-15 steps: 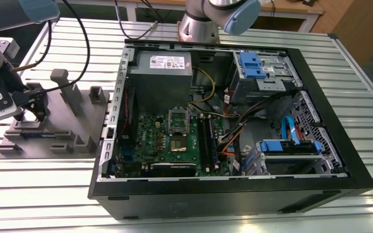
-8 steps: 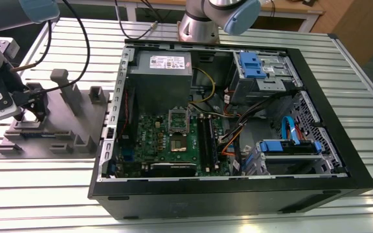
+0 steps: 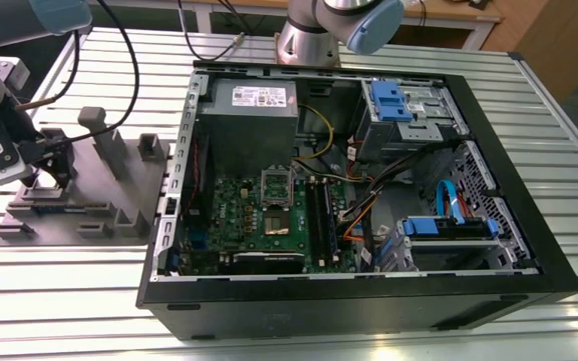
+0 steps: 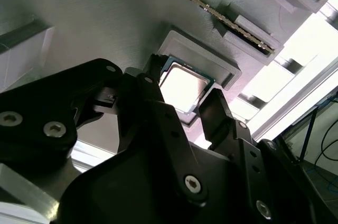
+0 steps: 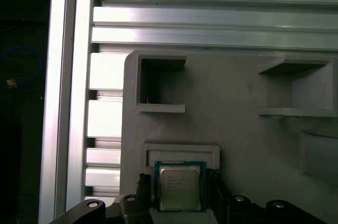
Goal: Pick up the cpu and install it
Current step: 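Pick up the cpu and move it towards the insertion slot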
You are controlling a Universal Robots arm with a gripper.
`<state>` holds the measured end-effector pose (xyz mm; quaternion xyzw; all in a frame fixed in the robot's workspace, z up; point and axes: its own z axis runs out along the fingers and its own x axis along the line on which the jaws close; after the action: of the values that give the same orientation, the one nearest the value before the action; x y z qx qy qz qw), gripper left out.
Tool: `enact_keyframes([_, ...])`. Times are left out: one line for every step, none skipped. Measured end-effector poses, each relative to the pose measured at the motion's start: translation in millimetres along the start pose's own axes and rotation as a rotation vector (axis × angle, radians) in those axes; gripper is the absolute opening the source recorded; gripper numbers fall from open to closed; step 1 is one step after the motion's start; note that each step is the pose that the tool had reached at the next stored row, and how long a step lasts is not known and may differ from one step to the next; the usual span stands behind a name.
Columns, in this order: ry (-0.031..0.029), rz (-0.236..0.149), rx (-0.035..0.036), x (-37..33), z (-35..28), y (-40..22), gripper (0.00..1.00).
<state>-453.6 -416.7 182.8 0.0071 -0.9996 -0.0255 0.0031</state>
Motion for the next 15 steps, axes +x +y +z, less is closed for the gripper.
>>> enact_keyframes([0.0000, 0.000, 0.0000, 0.0, -0.1, 0.0, 0.56])
enact_keyframes([0.0000, 0.000, 0.0000, 0.0, -0.2, 0.0, 0.56])
enact_keyframes([0.0000, 0.000, 0.0000, 0.0, -0.3, 0.0, 0.56])
enact_keyframes([0.0000, 0.000, 0.0000, 0.0, -0.5, 0.0, 0.56])
enact_keyframes([-0.0008, 0.000, 0.0001, 0.1, -0.6, 0.0, 0.56])
enact_keyframes([-0.0010, 0.000, 0.0002, 0.2, -0.7, 0.0, 0.56])
enact_keyframes([-0.0015, 0.000, 0.0001, 0.3, -0.6, 0.0, 0.56])
enact_keyframes([-0.0021, 0.000, 0.0001, 0.5, -0.5, 0.0, 0.56])
enact_keyframes([-0.0028, 0.000, 0.0001, 0.6, -0.5, 0.0, 0.56])
enact_keyframes([-0.0035, 0.000, 0.0001, 0.8, -0.6, 0.0, 0.56])
enact_keyframes([-0.0045, 0.000, 0.0001, 0.9, -0.5, 0.0, 0.56])
enact_keyframes([-0.0054, -0.001, 0.0001, 1.0, -0.5, 0.0, 0.56])
enact_keyframes([-0.0059, -0.001, 0.0001, 1.0, -0.4, 0.0, 0.56])
enact_keyframes([-0.0067, -0.001, 0.0001, 1.1, -0.4, 0.0, 0.56])
enact_keyframes([-0.0078, -0.001, 0.0002, 1.3, -0.4, 0.0, 0.56])
